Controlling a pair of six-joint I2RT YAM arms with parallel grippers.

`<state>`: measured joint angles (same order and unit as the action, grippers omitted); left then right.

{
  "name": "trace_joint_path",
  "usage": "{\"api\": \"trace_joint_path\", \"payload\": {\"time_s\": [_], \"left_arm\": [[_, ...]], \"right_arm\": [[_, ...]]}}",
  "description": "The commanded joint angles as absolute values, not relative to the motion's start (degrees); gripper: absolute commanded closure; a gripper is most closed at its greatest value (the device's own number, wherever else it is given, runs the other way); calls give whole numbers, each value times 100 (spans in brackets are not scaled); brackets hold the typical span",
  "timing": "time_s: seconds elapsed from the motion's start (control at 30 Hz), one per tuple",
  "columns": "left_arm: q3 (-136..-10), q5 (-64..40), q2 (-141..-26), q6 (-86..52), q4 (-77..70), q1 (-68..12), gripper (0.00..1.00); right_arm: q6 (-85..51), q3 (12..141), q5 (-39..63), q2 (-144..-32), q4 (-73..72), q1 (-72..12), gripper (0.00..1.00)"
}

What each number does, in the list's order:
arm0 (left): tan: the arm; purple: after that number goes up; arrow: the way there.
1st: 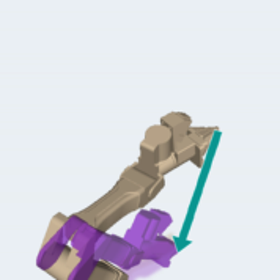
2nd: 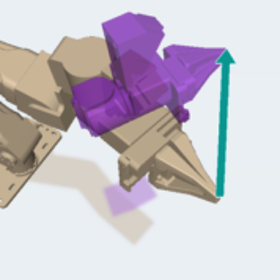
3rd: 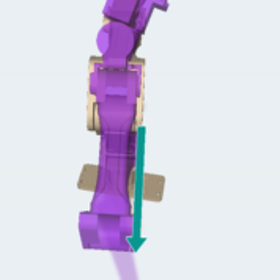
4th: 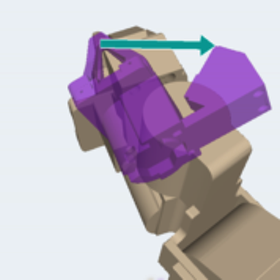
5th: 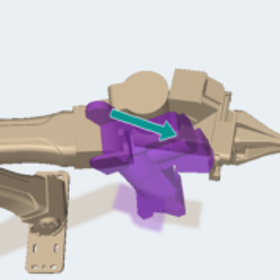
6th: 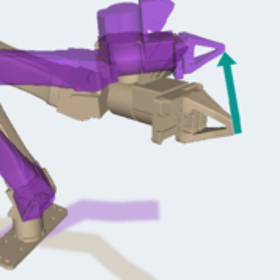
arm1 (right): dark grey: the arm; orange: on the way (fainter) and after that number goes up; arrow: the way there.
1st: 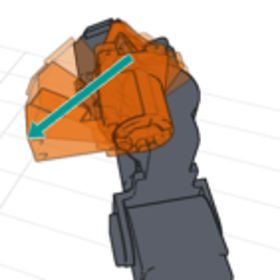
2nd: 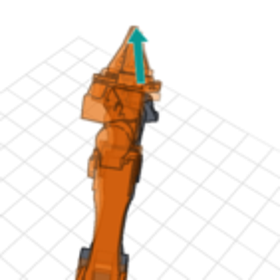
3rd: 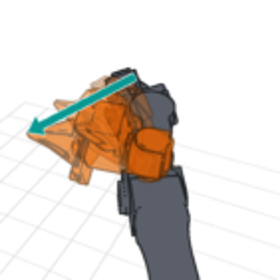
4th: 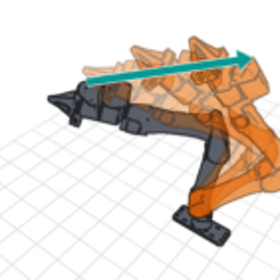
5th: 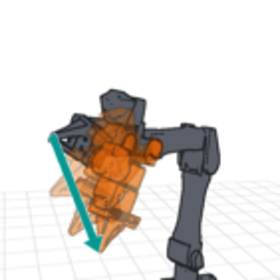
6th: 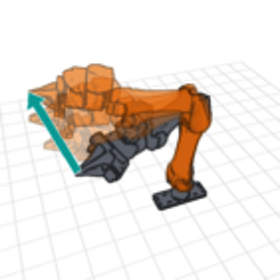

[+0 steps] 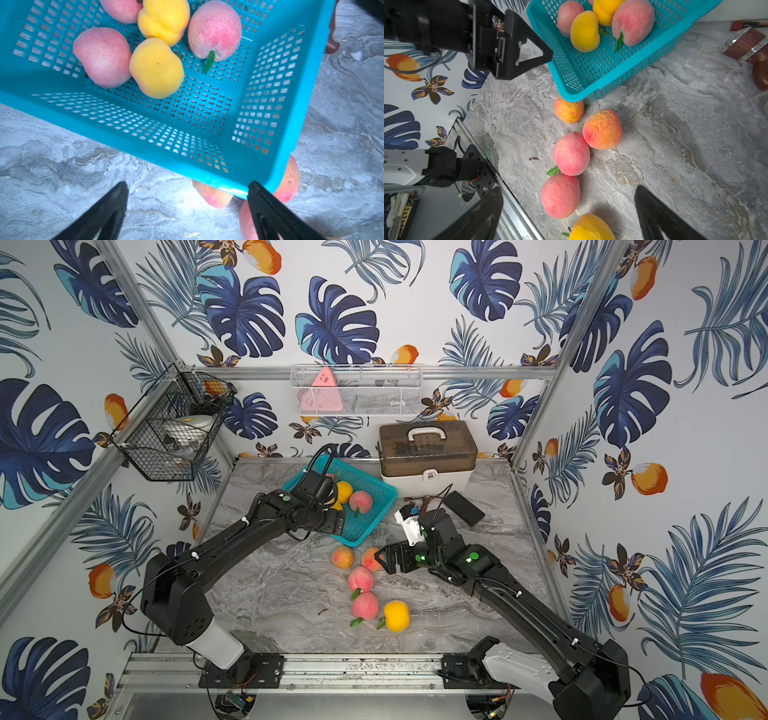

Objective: Put the peaches into the basket
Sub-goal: Pick up the peach from the center of the board.

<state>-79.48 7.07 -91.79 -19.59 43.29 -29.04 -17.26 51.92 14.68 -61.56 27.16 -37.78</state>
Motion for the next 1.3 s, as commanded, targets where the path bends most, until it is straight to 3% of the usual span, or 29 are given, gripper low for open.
{"api": "trace_joint_path", "payload": {"time_s": [0.0, 0.37, 0.67, 1.27], "left_arm": [[-7681, 385, -8904, -2179, 4323, -2995, 5], [-6386, -480, -8412, -2664, 3666, -3083, 1], [-6089, -786, -8619, -2813, 3235, -3076, 1], [-6032, -421, -9284, -2662, 2863, -3077, 3]], "right_arm": [[-2115, 5072, 1090, -6057, 2826, -4009, 0], [-2177, 4641, 941, -5753, 2147, -5217, 0], [-2054, 3887, 1205, -5748, 647, -5802, 0], [-1747, 3999, 820, -5899, 642, -5871, 0]]}}
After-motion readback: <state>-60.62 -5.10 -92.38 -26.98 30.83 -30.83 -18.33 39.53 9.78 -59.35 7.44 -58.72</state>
